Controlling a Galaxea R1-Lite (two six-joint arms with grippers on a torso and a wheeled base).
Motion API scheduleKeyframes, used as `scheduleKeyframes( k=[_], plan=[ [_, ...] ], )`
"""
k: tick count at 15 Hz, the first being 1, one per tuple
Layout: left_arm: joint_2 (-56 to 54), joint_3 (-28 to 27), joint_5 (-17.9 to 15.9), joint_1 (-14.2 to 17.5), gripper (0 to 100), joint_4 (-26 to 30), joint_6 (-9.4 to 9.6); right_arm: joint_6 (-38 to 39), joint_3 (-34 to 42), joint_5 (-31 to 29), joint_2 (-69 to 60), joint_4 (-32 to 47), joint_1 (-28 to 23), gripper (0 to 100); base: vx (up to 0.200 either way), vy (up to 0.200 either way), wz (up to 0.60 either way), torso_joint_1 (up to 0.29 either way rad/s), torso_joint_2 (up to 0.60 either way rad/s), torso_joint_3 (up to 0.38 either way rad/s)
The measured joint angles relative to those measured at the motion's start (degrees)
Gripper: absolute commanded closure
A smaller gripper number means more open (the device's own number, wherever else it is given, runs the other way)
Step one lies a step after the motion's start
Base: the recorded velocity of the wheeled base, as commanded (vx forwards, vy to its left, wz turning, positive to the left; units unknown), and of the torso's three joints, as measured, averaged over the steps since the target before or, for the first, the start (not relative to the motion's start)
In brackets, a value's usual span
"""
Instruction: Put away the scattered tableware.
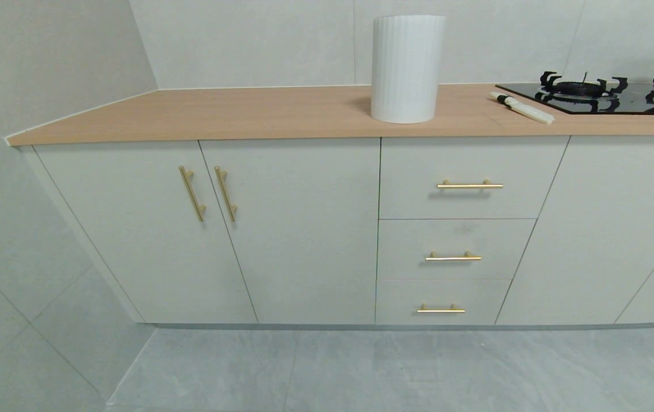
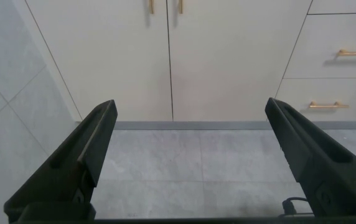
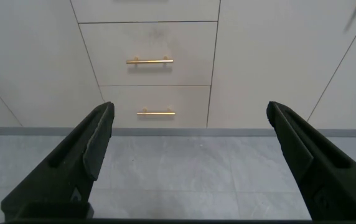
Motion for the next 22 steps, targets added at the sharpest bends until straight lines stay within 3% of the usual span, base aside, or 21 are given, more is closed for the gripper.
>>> scheduleKeyframes(
  k=[10,22],
  plan=[
    [0.0,0.0,0.0,0.0,0,0.0,0.09,1.6,0.0,-0.1,0.0,0.1,0.0,0,0.0,0.0,0.0,0.0,0.0,0.0],
    [0.0,0.0,0.0,0.0,0,0.0,0.06,1.6,0.0,0.0,0.1,0.1,0.0,0,0.2,0.0,0.0,0.0,0.0,0.003]
  ],
)
